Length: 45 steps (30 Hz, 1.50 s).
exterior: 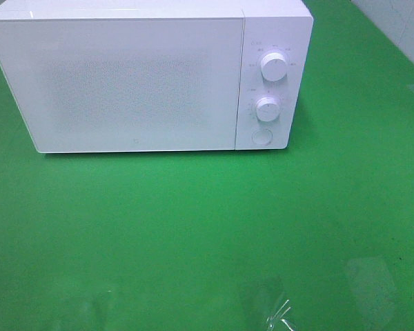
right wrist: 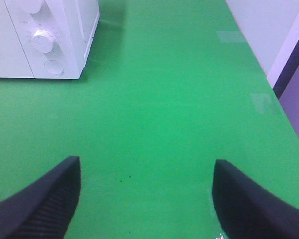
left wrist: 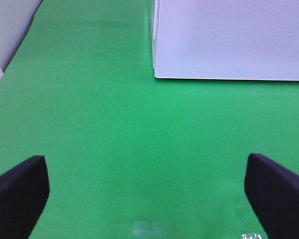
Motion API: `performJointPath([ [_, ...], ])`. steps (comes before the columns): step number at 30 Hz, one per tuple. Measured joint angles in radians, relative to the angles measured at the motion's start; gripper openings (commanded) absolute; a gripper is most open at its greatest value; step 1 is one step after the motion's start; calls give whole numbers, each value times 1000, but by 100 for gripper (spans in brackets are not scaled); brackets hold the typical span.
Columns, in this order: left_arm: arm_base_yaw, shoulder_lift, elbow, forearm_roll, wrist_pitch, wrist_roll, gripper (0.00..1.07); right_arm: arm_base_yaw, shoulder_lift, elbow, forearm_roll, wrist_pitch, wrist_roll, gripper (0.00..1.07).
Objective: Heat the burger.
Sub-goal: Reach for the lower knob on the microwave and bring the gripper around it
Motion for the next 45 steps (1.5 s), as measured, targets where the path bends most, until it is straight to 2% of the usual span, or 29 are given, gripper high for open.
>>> performJointPath([
  [16,0,0,0,0,0,0,100,0,42,-13,0,-27,10,71],
  [23,0,0,0,0,0,0,100,0,185,-22,0,-238,25,71],
  [45,0,0,0,0,0,0,100,0,556,-22,0,-612,25,71],
])
